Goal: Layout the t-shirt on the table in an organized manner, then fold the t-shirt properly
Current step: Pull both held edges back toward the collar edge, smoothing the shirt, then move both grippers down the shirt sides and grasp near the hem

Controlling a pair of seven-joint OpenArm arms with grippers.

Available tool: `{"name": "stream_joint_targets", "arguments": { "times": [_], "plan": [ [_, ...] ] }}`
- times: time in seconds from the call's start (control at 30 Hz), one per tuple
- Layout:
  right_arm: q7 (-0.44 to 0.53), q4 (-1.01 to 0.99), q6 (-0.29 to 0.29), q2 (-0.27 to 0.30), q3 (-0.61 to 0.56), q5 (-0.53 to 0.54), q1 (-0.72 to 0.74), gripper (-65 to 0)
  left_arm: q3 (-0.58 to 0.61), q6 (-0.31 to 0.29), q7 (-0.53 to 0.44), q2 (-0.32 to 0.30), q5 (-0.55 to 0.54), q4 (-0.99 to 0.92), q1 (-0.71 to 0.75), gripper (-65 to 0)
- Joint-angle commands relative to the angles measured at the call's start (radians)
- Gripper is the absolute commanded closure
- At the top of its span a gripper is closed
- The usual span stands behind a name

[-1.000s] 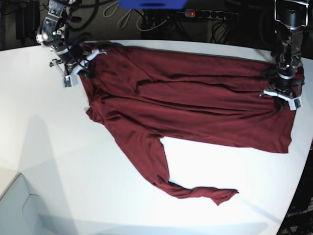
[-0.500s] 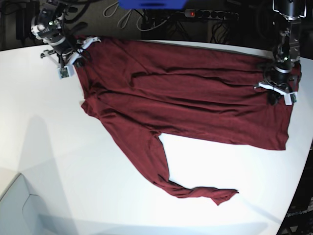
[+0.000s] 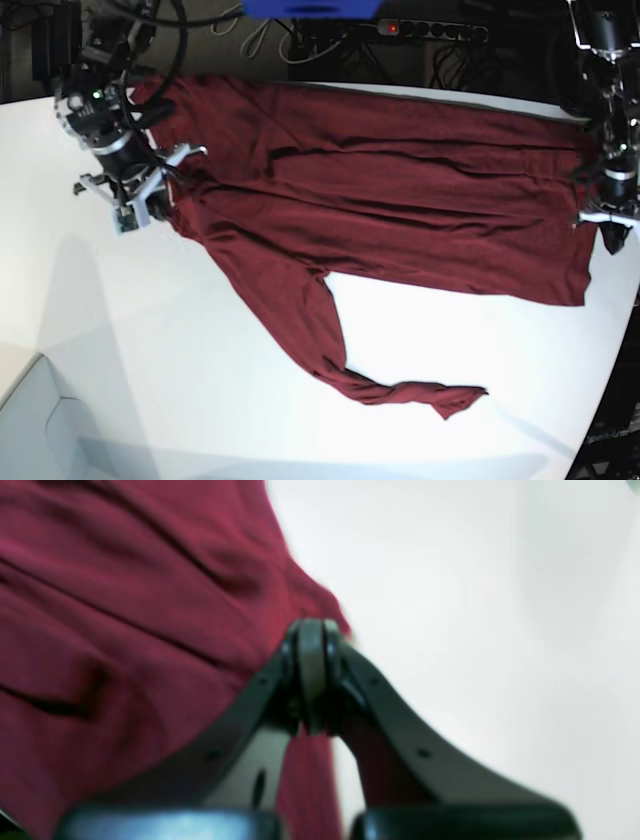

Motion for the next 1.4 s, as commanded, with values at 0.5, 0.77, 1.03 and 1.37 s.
{"name": "stream_joint_targets", "arguments": {
  "times": [0.5, 0.77, 1.03, 1.37],
  "plan": [
    [0.020, -0.400, 0.000, 0.010, -0.119, 0.017, 0.320, -34.2, -0.009, 0.006, 0.112, -0.071, -0.001, -0.356, -0.384, -22.7],
    [0.027, -0.696, 0.000, 0.061, -0.119, 0.019, 0.504, -35.6, -0.009, 0.004, 0.112, -0.063, 0.097, -0.367, -0.456, -47.0],
    [0.096, -0.892, 0.000, 0.087, -0.114, 0.019, 0.589, -35.4, -0.010, 0.003, 0.111, -0.004, 0.313, -0.582, -0.567, -49.3],
    [0.216, -0.912, 0.000, 0.118, -0.117, 0.017, 0.561, 0.0, -0.009, 0.001, 0.109, -0.002, 0.326, -0.601, -0.585, -49.3]
  ]
}}
